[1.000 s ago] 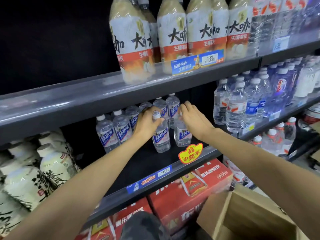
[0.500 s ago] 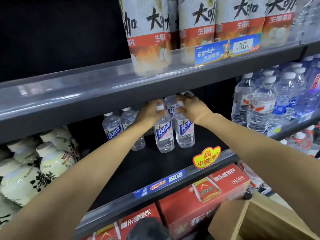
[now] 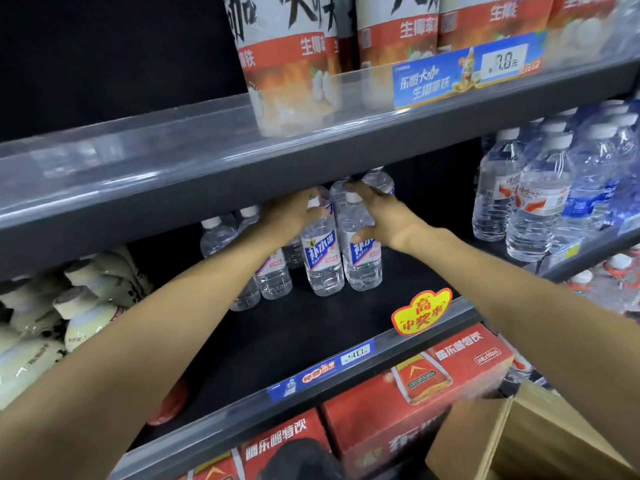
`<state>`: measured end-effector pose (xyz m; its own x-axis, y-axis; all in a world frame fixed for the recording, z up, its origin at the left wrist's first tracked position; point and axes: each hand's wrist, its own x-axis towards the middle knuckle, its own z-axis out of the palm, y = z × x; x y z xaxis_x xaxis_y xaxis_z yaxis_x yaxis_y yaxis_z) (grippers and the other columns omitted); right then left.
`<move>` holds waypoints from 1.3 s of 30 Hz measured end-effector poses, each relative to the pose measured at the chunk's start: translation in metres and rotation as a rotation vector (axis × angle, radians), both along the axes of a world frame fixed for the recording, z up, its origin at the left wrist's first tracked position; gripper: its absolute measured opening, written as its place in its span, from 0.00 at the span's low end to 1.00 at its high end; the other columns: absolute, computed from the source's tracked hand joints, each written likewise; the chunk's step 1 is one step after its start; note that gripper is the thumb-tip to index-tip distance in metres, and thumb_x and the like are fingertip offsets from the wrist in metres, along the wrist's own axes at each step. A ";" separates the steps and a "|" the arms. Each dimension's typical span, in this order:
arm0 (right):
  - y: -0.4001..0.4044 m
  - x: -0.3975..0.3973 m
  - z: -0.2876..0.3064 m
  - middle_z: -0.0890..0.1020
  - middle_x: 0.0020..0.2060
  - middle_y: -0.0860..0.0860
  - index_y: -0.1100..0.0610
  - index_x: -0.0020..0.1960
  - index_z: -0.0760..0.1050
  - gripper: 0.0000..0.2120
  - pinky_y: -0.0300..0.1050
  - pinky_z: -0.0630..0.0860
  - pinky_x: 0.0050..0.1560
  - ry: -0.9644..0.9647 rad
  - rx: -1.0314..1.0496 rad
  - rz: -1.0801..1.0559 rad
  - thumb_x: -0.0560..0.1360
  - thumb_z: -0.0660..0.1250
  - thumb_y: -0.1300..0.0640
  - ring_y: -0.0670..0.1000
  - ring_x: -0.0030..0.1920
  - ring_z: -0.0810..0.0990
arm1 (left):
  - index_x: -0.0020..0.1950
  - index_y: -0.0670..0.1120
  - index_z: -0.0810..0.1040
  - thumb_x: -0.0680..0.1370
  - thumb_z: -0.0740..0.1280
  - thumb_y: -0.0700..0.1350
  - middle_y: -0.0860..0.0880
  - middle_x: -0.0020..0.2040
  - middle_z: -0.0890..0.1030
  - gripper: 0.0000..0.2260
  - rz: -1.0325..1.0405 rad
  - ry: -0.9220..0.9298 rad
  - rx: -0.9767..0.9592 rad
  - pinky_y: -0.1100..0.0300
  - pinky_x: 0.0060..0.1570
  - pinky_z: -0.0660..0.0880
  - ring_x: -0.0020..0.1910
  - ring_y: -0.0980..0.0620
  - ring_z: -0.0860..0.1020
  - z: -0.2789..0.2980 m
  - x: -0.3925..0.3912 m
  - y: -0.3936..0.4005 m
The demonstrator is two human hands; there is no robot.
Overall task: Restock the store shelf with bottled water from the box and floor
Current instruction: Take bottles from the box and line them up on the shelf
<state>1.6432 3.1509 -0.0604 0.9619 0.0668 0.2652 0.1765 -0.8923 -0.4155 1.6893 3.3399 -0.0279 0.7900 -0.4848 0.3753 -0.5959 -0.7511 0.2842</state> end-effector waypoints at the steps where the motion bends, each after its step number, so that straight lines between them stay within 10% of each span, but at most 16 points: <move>1: 0.004 0.002 -0.002 0.67 0.72 0.57 0.49 0.77 0.54 0.46 0.43 0.72 0.56 -0.016 0.014 -0.002 0.68 0.77 0.60 0.60 0.65 0.74 | 0.56 0.47 0.76 0.77 0.69 0.49 0.48 0.57 0.78 0.10 0.017 -0.017 0.031 0.61 0.45 0.60 0.58 0.47 0.75 0.000 0.002 0.001; 28: 0.037 0.035 -0.009 0.71 0.70 0.58 0.46 0.77 0.51 0.43 0.54 0.75 0.57 -0.004 0.069 0.025 0.72 0.74 0.59 0.61 0.63 0.76 | 0.64 0.44 0.72 0.80 0.64 0.51 0.46 0.58 0.76 0.17 0.138 0.112 0.094 0.61 0.47 0.62 0.52 0.52 0.72 0.001 0.024 0.024; 39: 0.037 0.008 -0.009 0.56 0.78 0.55 0.49 0.78 0.35 0.47 0.54 0.76 0.55 -0.079 -0.171 0.012 0.76 0.68 0.58 0.60 0.68 0.71 | 0.60 0.44 0.73 0.80 0.64 0.48 0.44 0.57 0.76 0.12 0.124 -0.071 0.289 0.58 0.45 0.64 0.54 0.46 0.75 0.007 0.002 0.018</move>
<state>1.6516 3.1878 -0.0697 0.9373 0.1292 0.3237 0.2141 -0.9464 -0.2420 1.6915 3.3583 -0.0208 0.8264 -0.4815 0.2920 -0.5058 -0.8626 0.0092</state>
